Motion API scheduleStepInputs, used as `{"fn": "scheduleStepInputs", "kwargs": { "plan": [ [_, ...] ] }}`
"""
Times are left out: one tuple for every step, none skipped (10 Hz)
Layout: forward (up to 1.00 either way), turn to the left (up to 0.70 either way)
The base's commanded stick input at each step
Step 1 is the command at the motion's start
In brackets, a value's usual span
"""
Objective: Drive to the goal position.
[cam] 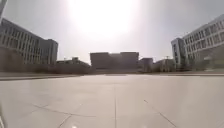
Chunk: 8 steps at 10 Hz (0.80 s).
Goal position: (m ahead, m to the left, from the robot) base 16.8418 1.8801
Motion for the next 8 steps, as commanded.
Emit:
{"fn": "scheduleStepInputs", "kwargs": {
  "plan": [
    [0.7,0.0],
    [0.7,0.0],
    [0.7,0.0],
    [0.7,0.0],
    [0.7,0.0],
    [0.7,0.0],
    [0.7,0.0],
    [0.7,0.0]
  ]
}}
